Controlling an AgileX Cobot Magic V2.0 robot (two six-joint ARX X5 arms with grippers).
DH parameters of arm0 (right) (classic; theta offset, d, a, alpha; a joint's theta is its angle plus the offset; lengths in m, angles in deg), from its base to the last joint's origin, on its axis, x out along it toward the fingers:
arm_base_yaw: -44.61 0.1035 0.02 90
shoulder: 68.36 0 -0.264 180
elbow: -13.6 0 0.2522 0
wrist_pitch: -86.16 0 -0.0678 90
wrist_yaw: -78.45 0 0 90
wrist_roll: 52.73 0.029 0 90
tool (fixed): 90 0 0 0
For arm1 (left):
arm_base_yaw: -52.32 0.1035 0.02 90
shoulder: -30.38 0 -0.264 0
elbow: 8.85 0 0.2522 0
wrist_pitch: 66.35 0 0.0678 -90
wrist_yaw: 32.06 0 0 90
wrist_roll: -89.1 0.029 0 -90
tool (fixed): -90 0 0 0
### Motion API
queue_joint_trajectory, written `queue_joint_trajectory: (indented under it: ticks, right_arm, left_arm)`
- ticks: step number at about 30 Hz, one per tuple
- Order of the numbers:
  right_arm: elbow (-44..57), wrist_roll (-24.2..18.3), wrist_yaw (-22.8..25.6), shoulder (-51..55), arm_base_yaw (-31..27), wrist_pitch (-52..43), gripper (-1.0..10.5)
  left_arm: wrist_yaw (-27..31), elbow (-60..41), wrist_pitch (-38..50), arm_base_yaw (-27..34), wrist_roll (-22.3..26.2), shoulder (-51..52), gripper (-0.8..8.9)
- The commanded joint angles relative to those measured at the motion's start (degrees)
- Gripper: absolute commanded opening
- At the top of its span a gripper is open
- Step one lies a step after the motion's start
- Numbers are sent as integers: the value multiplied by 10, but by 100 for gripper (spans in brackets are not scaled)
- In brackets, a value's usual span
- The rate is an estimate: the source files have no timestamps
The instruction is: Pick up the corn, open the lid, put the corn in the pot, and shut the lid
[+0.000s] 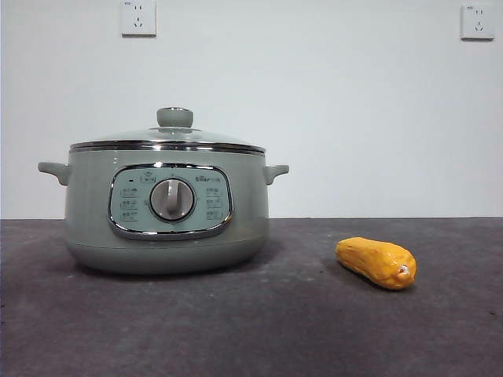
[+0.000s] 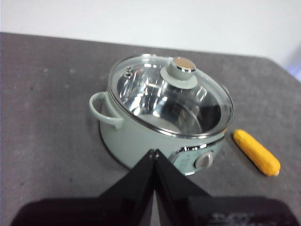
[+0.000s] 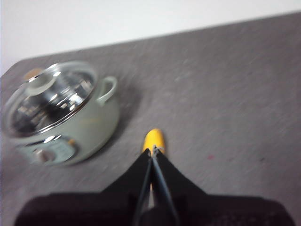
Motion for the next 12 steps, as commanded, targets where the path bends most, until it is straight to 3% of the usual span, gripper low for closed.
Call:
queue_joint_trajectory:
  ticks: [1, 8, 12]
  right_arm:
    - [-31, -20, -34, -27, 0, 33, -11]
    - [-91, -93, -40, -83, 0, 140, -11]
    - [-98, -107, -40, -95, 0, 156, 2]
  left_arm:
    - [-2, 24, -18, -10, 21, -15, -6]
    - [-2, 45, -35, -36, 30, -45, -6]
    - [-2, 45, -53, -52, 33, -55, -4]
